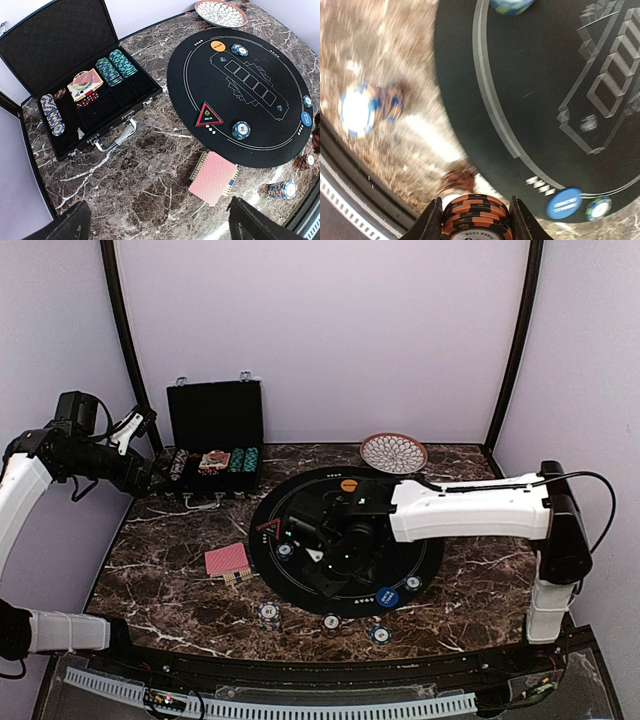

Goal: Distribute texas hold em gaming equipment

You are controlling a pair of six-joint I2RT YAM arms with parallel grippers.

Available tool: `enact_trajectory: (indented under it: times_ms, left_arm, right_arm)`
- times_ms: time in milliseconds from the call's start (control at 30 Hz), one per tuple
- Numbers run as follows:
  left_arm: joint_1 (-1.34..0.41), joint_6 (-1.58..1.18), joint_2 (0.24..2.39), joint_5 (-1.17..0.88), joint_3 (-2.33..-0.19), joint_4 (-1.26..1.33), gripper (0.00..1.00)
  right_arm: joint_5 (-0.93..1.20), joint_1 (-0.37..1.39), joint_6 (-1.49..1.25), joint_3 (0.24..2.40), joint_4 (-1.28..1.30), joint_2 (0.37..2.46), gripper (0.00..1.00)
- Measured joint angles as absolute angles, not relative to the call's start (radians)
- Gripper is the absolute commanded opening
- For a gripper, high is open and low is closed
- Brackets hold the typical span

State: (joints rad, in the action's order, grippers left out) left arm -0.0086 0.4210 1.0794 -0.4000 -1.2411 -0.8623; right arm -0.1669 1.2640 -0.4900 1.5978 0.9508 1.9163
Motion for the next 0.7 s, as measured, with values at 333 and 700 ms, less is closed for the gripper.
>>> enact_trajectory:
  times_ms: [333, 700]
  left_arm:
    - [-0.009, 0.421, 1.079, -0.4, -1.243, -0.863, 0.99]
    - [-0.009, 0.421, 1.079, -0.404, -1.245, -0.862, 0.99]
  right_arm:
    - [-0.236, 0.983, -0.446, 1.7, 0.92, 1.921, 0.1]
    - [-0.265, 0.791, -0.438, 1.956, 0.831, 2.224, 0.11]
